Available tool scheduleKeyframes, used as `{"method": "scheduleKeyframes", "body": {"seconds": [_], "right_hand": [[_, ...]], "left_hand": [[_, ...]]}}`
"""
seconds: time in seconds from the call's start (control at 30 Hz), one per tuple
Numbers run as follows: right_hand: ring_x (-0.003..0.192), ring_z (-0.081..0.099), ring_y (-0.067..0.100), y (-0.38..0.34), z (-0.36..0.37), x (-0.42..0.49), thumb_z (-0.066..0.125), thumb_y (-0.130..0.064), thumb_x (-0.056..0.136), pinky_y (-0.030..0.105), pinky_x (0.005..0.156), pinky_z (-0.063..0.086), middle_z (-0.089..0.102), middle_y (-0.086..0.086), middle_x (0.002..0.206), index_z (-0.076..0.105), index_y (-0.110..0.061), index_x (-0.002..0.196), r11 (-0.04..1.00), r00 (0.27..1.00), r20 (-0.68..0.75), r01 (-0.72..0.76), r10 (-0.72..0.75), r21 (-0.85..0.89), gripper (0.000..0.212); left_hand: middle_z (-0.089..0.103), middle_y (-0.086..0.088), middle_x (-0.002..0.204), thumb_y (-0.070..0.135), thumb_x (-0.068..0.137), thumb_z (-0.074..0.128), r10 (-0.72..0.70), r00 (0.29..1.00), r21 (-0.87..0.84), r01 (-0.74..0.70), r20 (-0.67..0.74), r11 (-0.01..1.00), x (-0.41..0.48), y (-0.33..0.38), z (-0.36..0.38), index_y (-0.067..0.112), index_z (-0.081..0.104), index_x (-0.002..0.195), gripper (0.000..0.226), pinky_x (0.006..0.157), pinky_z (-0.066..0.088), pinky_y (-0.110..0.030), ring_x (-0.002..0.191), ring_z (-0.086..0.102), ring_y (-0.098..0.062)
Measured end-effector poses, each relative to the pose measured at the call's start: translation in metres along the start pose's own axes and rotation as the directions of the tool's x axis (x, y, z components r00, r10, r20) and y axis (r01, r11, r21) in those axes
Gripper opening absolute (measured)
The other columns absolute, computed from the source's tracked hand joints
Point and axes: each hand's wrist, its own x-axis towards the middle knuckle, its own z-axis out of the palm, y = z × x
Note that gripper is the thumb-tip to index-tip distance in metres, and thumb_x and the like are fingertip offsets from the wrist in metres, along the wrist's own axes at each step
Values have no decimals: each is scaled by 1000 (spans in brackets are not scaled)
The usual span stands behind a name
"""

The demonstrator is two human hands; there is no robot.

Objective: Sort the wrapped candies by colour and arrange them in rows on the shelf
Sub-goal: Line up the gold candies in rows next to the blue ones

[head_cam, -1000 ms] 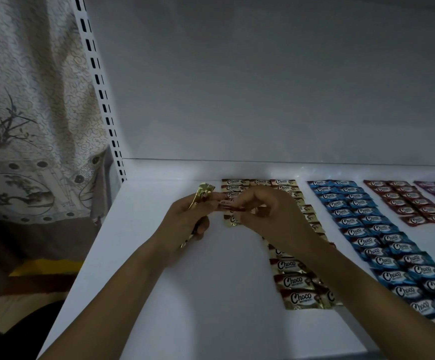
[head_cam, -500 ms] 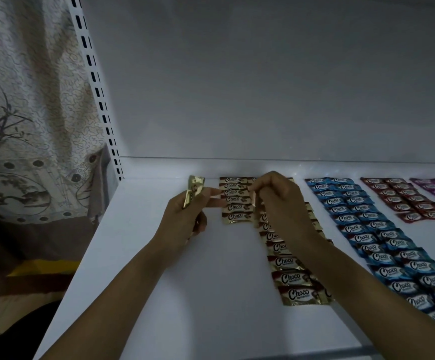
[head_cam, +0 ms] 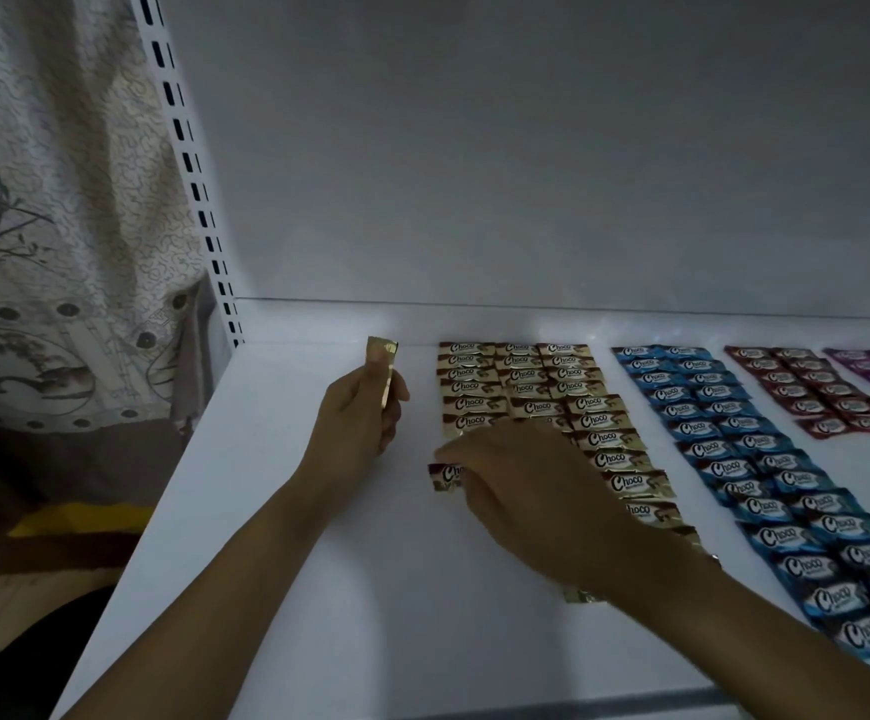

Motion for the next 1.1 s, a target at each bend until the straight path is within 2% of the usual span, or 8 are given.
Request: {"method": "scheduleKeyframes", "body": {"seconds": [0.13,0.33,0.47,0.63,0.77,0.93,1.03,1.1], "right_hand": [[106,60,14,-16,13,-21,38,-44,90,32,83,50,65,-5,118,60,-25,117,995,990,134,49,-37,-91,40],[111,60,18,-8,11,-17,33,-51,91,36,87,51,65,-2,121,60,-22,124,993,989,131,-56,69,-104,52],[132,40,20,-1,8,-10,16,-58,88,38,106,31,48,-1,142,40,-23,142,996,965,244,-92,94,-19,69],[126,44,13,-2,9,-7,19,-54,88,28,103,30,53,-4,135,47,-22,138,976,981,147,-149,126,158,65],[91,58,-9,0,-7,6,53,-38,93,11,80,43,64,-25,94,55,-34,118,731,915,28,-340,403,592,25],[69,64,8,-2,-20,22,67,-21,86,23,64,52,69,-4,74,72,-12,94,510,903,67,-300,425,806,13],[54,57,-4,1,-24,20,60,-8,90,10,53,44,63,-12,57,70,-8,87,351,870,83,-282,487,893,10],[52,56,4,5,-26,17,60,-11,90,14,52,45,63,-5,58,69,-11,84,280,837,110,-300,536,912,12]], "left_hand": [[37,4,45,42,100,32,3,1000,2,-3,25,1000,1,-2,1,9,57,71,50,38,26,-17,39,31,-8],[36,3,43,32,105,25,-62,995,-79,68,72,995,3,-1,1,7,62,74,54,38,23,-19,37,29,-10],[38,1,49,33,103,29,-42,984,-45,50,173,998,-2,0,2,10,70,92,49,41,23,-21,40,30,-10],[46,1,52,37,96,42,73,978,69,-87,194,994,-8,2,4,-2,61,99,43,41,29,-15,40,34,-7],[47,2,48,34,88,50,139,958,63,-160,252,985,-9,5,3,3,65,84,35,41,29,-13,39,34,-6],[50,-2,49,30,92,49,101,908,51,-133,406,990,-12,6,3,16,67,68,33,42,28,-14,39,34,-6],[50,-10,51,58,94,40,-31,910,120,-21,413,993,-12,7,2,7,68,63,65,44,27,-19,40,34,-11],[47,-20,58,74,86,36,-88,906,149,28,414,988,-9,5,-1,-11,63,71,90,45,28,-22,42,35,-15]]}}
